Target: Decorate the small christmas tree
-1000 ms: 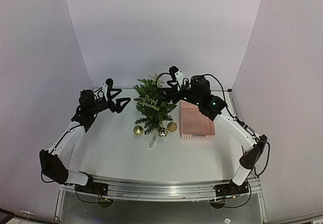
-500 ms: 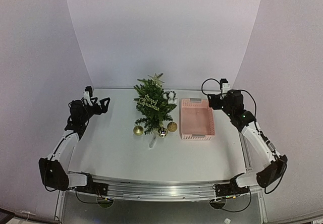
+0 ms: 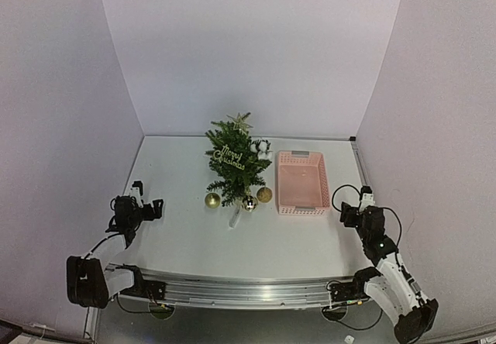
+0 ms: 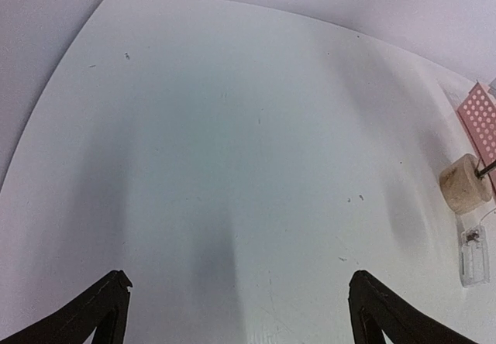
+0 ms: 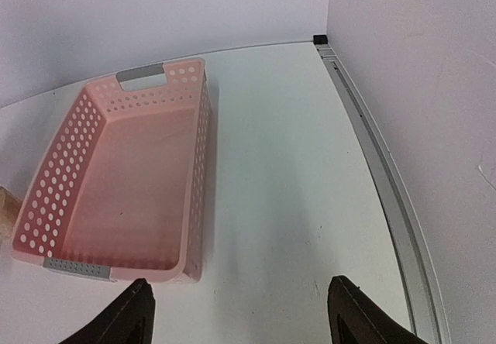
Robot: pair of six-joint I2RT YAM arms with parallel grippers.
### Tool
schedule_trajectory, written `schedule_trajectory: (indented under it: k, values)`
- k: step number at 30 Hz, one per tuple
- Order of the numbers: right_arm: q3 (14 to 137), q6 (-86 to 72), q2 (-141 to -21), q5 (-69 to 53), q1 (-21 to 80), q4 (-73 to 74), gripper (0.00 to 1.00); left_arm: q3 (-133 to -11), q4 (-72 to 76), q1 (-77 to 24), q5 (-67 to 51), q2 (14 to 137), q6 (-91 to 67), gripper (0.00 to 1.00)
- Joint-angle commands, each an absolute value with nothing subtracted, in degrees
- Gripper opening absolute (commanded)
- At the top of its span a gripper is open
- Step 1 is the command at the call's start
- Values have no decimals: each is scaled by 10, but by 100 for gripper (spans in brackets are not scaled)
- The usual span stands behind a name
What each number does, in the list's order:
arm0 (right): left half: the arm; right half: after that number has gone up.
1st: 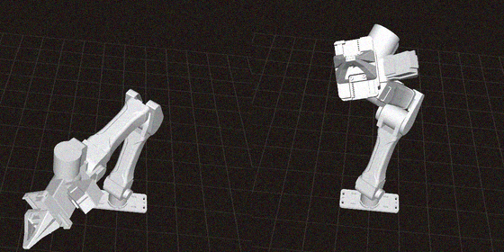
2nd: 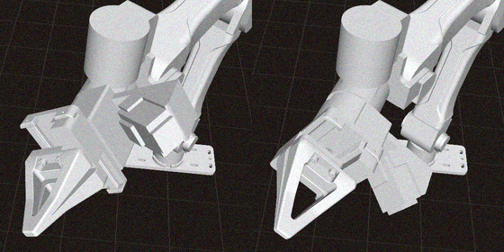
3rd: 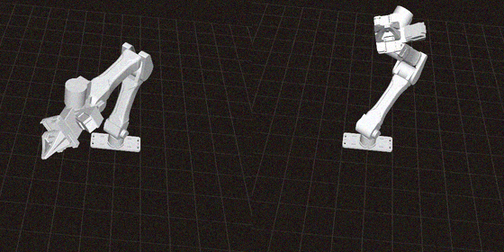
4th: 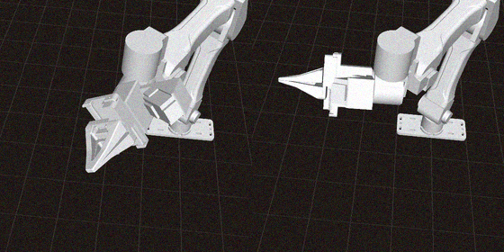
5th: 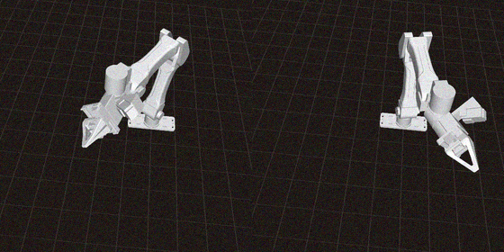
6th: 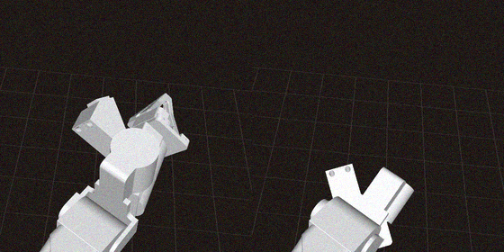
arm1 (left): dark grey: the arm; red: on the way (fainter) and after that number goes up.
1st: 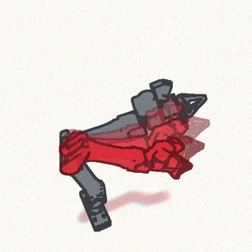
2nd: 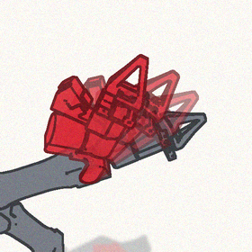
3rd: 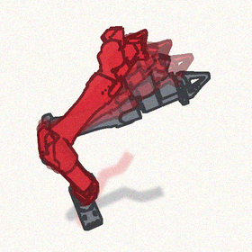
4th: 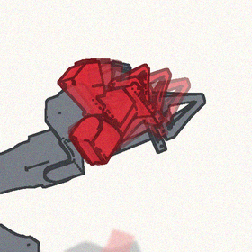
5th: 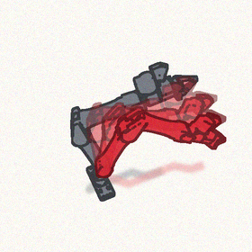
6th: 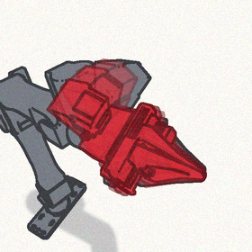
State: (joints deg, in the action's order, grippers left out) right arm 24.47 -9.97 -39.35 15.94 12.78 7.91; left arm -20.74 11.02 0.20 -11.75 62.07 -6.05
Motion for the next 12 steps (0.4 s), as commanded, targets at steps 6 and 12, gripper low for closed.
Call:
schedule_trajectory:
  k: [6,12]
  values:
    - [138,-98,-247,200,125,20,75,-180,104,29,-82,554,-59,96]
    - [137,-84,-260,189,125,20,75,-170,110,38,-69,544,-79,94]
